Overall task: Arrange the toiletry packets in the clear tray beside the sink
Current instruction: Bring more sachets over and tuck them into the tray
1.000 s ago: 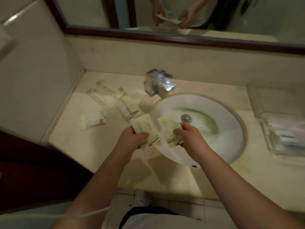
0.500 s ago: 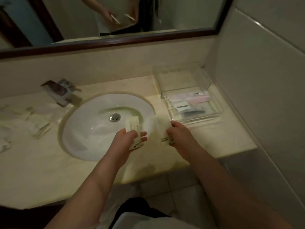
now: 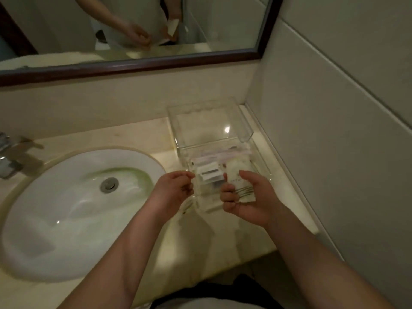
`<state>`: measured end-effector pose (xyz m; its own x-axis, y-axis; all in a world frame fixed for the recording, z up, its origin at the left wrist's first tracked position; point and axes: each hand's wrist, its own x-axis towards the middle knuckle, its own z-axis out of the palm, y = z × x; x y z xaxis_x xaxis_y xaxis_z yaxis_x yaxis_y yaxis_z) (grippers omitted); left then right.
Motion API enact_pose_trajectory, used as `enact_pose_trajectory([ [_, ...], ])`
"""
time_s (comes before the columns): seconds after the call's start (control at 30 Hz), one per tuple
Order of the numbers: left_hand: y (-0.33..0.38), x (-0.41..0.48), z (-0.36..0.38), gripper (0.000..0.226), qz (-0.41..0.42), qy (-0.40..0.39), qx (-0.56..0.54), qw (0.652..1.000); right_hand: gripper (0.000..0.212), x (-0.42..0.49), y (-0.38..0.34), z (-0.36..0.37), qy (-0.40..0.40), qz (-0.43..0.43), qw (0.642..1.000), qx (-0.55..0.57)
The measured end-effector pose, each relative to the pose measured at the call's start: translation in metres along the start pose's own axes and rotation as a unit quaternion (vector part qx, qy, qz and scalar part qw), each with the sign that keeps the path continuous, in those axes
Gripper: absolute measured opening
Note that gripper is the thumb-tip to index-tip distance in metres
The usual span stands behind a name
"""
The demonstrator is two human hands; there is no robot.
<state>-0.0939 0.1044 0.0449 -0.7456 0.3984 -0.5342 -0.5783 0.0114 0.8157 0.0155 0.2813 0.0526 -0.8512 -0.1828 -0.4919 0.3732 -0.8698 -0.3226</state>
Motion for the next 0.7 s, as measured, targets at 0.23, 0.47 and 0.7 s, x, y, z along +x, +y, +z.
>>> enact_pose_trajectory([
  [0.23,-0.030,0.016,-0.019,0.025,0.133,0.236,0.263,0.926,0.042,0.022,-0.032,-0.030,0.006,0.040,0.999,-0.009],
  [0.47,-0.076,-0.011,-0.056,0.079,-0.027,0.256,0.454,0.853,0.047,0.062,-0.022,-0.021,-0.021,0.158,0.984,-0.078],
  [0.7,-0.063,0.010,-0.043,0.025,-0.006,0.235,0.388,0.891,0.052,0.079,-0.021,-0.004,-0.052,0.205,0.968,-0.135],
])
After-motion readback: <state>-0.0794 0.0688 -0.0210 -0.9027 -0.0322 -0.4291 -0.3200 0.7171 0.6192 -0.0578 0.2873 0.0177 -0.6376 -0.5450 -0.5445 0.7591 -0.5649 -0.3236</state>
